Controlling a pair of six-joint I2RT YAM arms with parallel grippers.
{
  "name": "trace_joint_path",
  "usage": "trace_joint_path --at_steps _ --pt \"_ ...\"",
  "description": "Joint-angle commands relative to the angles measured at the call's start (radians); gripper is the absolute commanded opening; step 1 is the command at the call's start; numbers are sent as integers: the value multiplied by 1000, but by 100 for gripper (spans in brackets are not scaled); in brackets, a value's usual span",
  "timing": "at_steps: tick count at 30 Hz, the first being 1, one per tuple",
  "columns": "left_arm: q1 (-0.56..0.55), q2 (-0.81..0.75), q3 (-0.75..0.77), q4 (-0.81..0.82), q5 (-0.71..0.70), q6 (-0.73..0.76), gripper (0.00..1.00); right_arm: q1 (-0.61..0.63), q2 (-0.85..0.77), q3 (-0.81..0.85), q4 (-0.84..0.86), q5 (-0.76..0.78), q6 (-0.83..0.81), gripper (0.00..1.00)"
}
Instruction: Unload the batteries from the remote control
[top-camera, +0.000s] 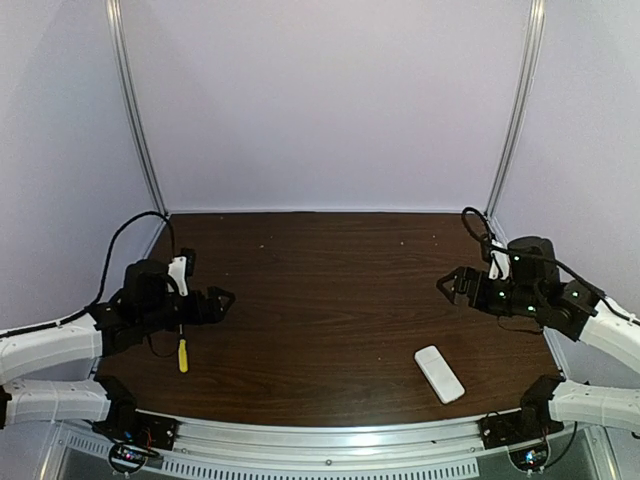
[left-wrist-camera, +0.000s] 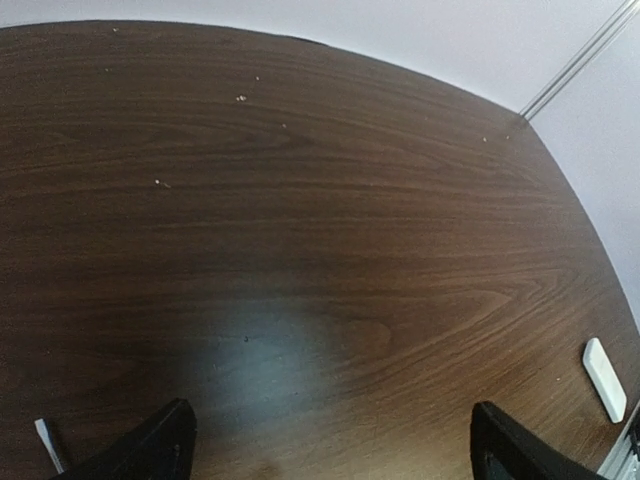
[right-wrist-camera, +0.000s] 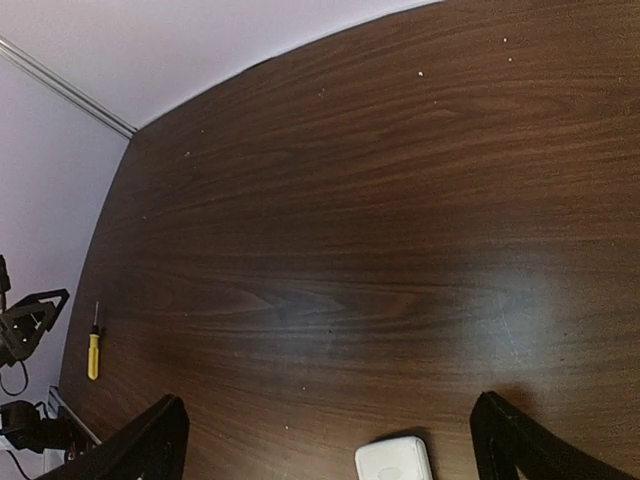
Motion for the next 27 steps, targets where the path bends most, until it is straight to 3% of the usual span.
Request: trace_joint_path --at_steps 1,8,19,27 --pt "-66 116 49 105 -76 -9 98 70 38 35 -155 120 13 100" --pt "-210 206 116 135 -177 -1 97 185 141 39 -248 144 24 100" --pt "-224 226 87 188 -189 -25 97 400 240 50 -330 297 176 100" --pt "-226 180 51 208 -189 -39 96 495 386 111 -389 324 160 100"
